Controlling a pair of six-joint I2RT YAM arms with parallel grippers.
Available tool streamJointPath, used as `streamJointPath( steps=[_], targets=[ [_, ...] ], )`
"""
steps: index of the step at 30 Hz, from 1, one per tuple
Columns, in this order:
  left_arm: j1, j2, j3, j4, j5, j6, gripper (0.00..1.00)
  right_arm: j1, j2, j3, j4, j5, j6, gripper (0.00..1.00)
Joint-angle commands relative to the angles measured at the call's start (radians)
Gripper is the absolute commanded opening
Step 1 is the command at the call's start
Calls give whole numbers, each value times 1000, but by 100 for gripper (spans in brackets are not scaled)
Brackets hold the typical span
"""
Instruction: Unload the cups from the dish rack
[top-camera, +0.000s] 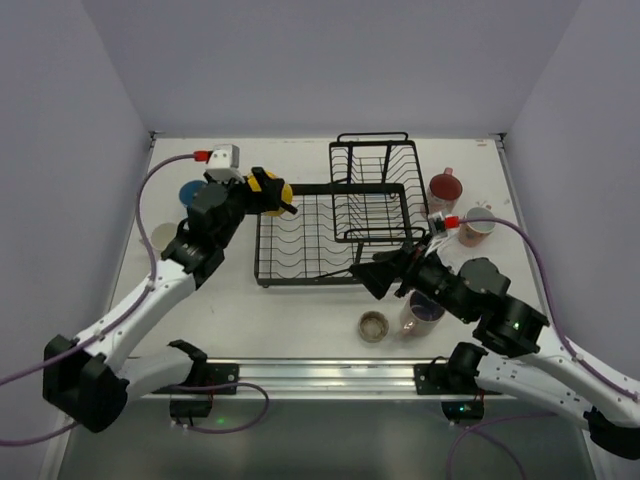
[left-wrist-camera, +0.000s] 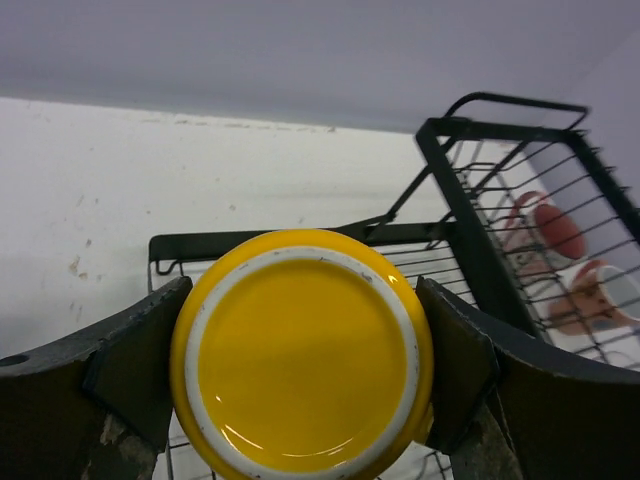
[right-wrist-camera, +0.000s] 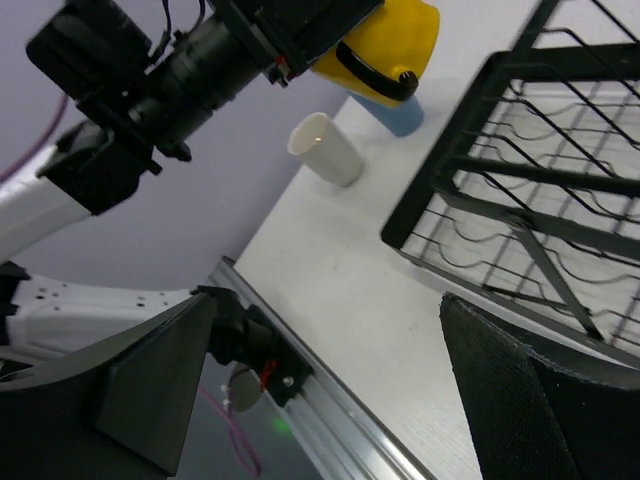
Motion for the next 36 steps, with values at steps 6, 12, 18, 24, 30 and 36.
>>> streamJointPath(
  steps=[6, 12, 18, 24, 30, 36],
  targets=[
    [9, -469, -162, 172, 253, -186, 0, 27, 187, 152, 421, -88, 55, 95],
    [9, -653, -216, 290, 384, -293, 0, 29, 367, 242, 512, -124, 151, 92],
    [9, -690, -241, 380, 458, -368, 0, 43, 511, 324, 620, -296, 237, 82],
    [9, -687, -253, 392, 470, -382, 0, 58, 605, 364, 709, -428, 254, 66],
    [9, -692, -264, 412, 462, -402, 0, 58, 651, 338, 846, -483, 340, 35],
    [9, -704, -258, 417, 465, -419, 42, 59, 692, 329, 995, -529, 420, 1]
  ],
)
